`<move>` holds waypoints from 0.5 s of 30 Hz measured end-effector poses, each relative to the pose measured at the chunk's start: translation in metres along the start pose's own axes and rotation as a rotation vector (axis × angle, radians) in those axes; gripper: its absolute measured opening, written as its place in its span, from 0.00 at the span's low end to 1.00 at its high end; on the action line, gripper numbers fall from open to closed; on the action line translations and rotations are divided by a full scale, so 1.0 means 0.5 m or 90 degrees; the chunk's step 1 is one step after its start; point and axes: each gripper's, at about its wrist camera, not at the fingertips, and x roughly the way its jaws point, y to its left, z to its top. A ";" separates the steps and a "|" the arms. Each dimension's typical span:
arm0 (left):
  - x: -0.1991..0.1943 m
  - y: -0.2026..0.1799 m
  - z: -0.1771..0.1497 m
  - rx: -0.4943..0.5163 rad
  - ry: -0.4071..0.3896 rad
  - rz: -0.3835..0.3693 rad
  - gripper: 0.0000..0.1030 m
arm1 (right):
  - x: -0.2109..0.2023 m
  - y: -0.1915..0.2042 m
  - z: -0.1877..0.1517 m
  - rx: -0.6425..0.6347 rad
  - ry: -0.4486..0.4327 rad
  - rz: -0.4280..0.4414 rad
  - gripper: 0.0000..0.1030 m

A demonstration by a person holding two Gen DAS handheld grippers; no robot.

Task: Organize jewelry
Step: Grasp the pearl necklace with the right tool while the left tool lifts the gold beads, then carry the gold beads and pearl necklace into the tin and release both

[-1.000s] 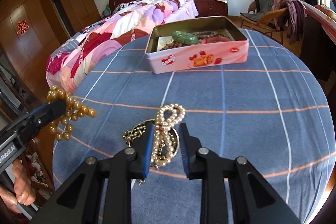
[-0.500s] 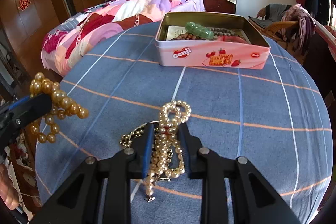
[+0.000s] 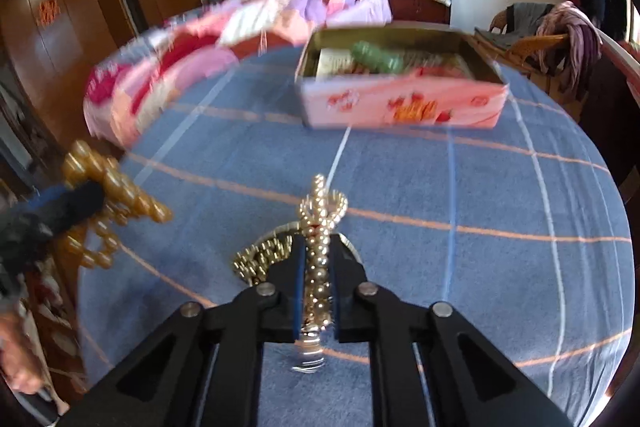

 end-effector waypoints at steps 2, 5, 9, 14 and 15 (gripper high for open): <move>-0.001 0.001 0.001 -0.007 -0.003 -0.005 0.20 | -0.035 -0.014 0.010 0.021 -0.032 0.008 0.12; -0.005 -0.002 0.004 -0.009 -0.011 -0.020 0.20 | -0.083 -0.042 0.024 0.056 -0.070 0.014 0.12; -0.005 -0.011 0.009 -0.009 -0.016 -0.037 0.20 | -0.121 -0.069 0.033 0.088 -0.100 0.007 0.12; -0.007 -0.029 0.016 0.005 -0.022 -0.043 0.20 | -0.124 -0.079 0.029 0.104 -0.113 -0.015 0.12; -0.007 -0.032 0.018 0.007 -0.022 -0.044 0.20 | -0.123 -0.081 0.027 0.107 -0.113 -0.016 0.12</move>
